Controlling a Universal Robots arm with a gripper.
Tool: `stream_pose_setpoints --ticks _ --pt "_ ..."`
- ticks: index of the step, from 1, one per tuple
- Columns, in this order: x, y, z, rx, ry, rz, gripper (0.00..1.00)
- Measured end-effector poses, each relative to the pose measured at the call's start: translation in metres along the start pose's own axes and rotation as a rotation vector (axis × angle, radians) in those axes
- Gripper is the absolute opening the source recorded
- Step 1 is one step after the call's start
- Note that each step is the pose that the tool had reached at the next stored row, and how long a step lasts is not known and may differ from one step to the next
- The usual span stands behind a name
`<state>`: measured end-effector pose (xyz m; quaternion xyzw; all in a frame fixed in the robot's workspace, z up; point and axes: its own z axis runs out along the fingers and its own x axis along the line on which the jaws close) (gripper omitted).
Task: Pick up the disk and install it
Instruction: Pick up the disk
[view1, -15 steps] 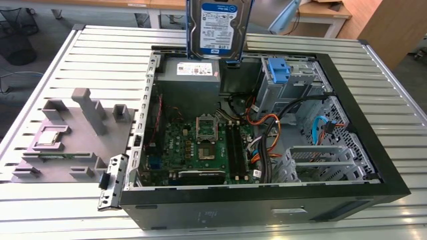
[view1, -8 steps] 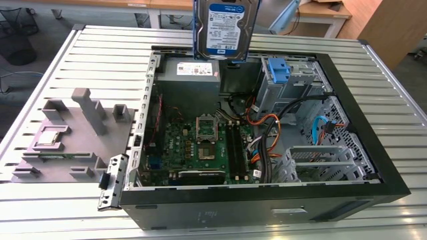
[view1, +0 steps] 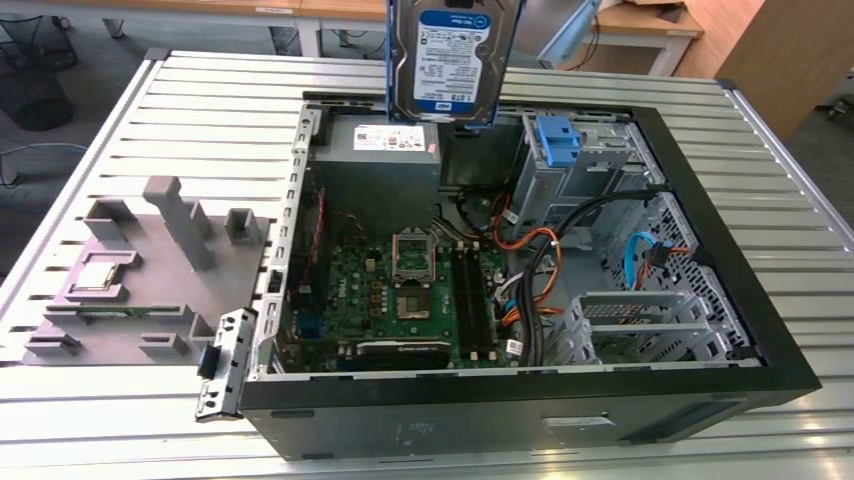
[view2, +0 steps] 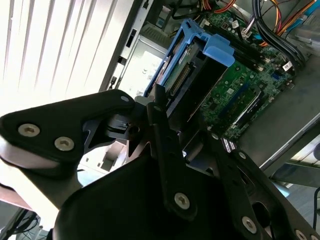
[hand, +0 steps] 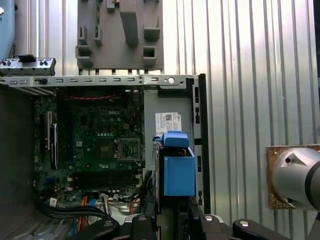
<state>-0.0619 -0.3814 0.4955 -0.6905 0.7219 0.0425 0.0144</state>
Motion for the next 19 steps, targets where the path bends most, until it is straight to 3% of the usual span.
stream_pose_setpoints --ticks 5,6,19 --pt "0.0036 -0.0003 0.0004 0.0 0.0 0.0 0.35" --pt "0.0091 -0.0007 0.001 0.0 0.0001 0.0 0.35" --pt "0.0204 -0.0017 0.0025 -0.0001 0.0001 0.0 0.35"
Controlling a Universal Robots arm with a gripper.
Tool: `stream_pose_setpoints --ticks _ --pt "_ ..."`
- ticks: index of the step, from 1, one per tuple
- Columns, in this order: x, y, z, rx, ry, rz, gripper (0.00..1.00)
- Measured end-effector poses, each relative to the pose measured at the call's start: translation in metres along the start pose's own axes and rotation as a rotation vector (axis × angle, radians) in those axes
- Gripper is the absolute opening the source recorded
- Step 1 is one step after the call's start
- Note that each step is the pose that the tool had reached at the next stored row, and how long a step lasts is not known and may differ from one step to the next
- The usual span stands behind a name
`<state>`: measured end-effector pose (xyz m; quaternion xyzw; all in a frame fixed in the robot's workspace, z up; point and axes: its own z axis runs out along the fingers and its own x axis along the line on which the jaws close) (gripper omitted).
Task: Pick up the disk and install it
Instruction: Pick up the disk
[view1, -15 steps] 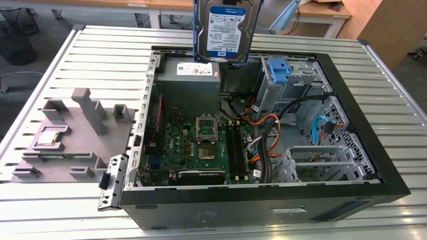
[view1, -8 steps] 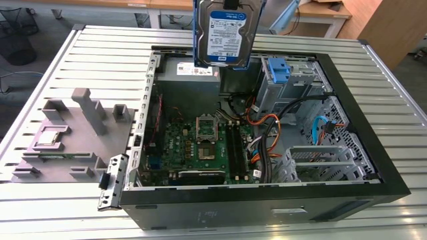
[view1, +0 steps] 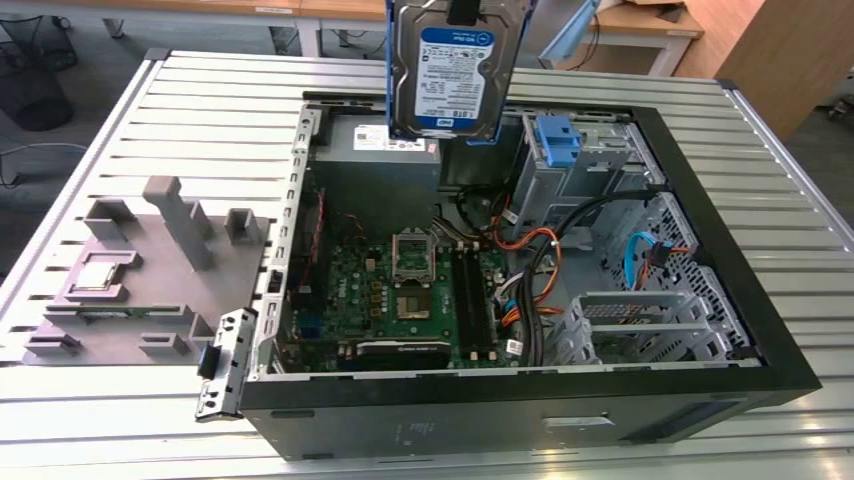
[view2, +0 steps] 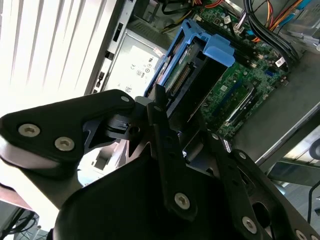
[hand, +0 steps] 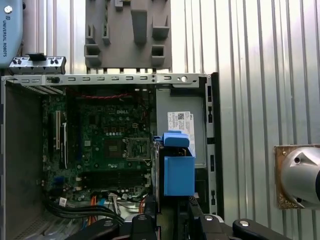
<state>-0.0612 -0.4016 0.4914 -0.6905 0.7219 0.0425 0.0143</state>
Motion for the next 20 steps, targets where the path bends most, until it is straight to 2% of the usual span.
stream_pose_setpoints --ticks 10,20 --pt "0.0122 -0.0016 0.0008 0.0 0.0 0.0 0.35" --pt "0.0234 -0.0059 0.0015 0.0001 -0.0001 0.0 0.35"
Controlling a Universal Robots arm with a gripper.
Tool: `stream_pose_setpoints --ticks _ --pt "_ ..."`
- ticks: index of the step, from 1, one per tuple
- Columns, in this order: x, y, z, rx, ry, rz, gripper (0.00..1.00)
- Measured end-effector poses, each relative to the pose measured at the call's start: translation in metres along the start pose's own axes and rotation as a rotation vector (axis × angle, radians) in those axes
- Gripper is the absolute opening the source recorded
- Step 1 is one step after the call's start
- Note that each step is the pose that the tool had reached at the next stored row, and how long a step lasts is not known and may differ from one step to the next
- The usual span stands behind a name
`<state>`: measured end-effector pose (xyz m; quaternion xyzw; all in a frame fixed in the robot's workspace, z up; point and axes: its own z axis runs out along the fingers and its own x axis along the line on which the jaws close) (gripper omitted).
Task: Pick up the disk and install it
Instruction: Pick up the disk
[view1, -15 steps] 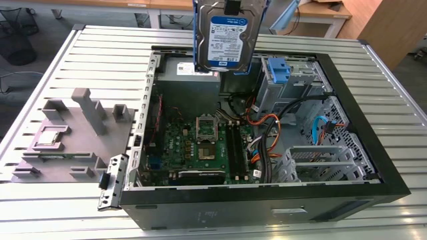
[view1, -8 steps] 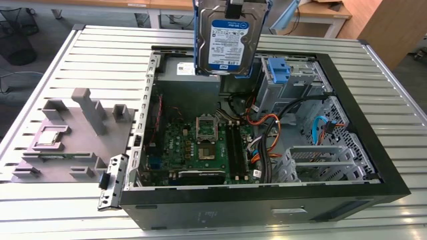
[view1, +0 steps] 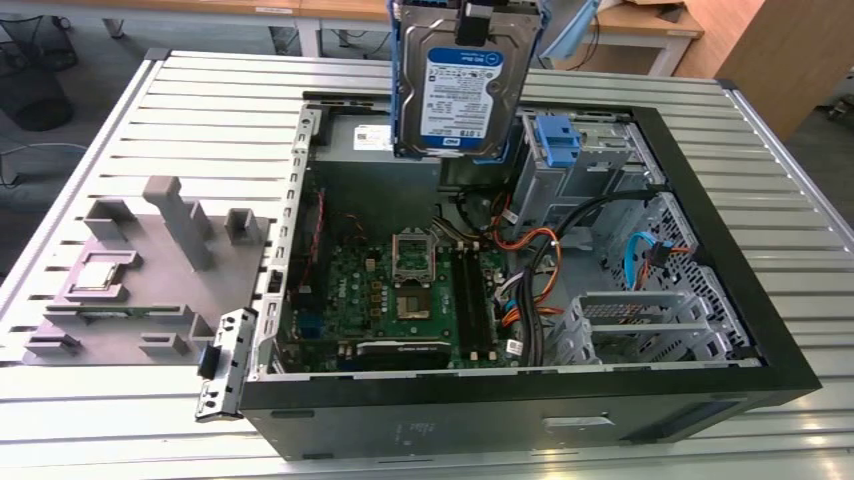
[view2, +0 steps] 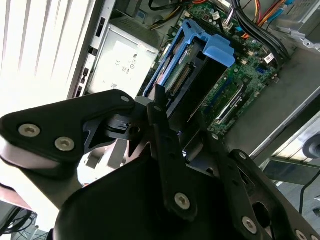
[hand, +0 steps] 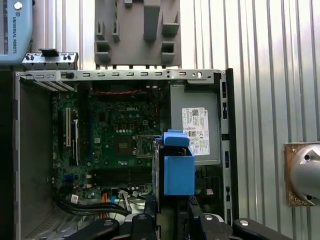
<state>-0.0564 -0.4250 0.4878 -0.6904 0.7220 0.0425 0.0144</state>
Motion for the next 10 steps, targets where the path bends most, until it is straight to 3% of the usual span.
stream_pose_setpoints --ticks 10 --pt "0.0062 -0.0066 0.0004 0.0001 -0.0001 0.001 0.35"
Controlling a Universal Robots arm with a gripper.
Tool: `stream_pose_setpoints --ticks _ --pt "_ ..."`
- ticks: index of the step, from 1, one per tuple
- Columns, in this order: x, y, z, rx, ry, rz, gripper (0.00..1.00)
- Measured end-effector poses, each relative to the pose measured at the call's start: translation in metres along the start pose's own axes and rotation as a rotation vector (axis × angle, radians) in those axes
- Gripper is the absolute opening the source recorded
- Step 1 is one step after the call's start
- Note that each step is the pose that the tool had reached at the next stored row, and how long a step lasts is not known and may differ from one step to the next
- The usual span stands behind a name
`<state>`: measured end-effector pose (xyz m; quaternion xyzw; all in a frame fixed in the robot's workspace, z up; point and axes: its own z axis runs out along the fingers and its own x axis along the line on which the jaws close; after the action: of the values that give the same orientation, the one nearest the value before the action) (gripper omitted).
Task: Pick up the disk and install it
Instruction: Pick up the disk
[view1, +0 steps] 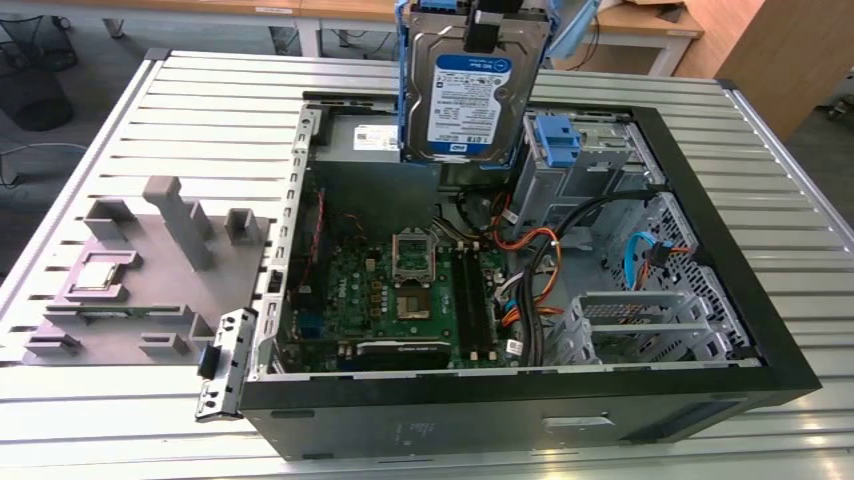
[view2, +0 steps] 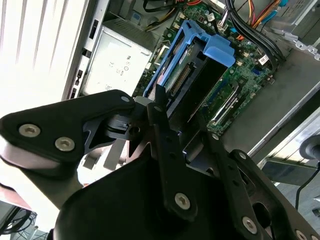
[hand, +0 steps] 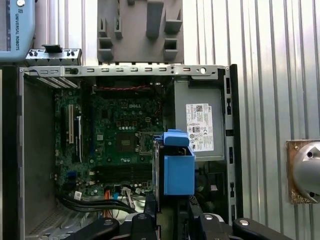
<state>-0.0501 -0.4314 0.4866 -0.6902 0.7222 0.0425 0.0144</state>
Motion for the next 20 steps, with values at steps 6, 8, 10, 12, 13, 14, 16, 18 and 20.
stream_pose_setpoints --ticks 6,8,10,12,13,14,16,18,20 --pt "0.0015 -0.006 0.0 0.0 0.0 0.001 0.35" --pt "0.0017 -0.008 -0.0001 -0.0001 0.0002 0.001 0.35" --pt "0.0019 -0.0097 -0.0001 0.0 0.0 0.001 0.35" --pt "0.002 -0.0115 -0.0002 0.0 0.0 0.001 0.35" --pt "0.0021 -0.0124 -0.0002 0.0 0.0 0.001 0.35" --pt "0.0022 -0.0133 -0.0002 0.0 0.0 0.001 0.35" --pt "0.0023 -0.0155 -0.0003 0.0001 0.0 0.001 0.35" --pt "0.0023 -0.0183 -0.0004 0.0001 0.0 0.001 0.35" --pt "0.0023 -0.0213 -0.0005 0.0001 -0.0001 0.001 0.35"
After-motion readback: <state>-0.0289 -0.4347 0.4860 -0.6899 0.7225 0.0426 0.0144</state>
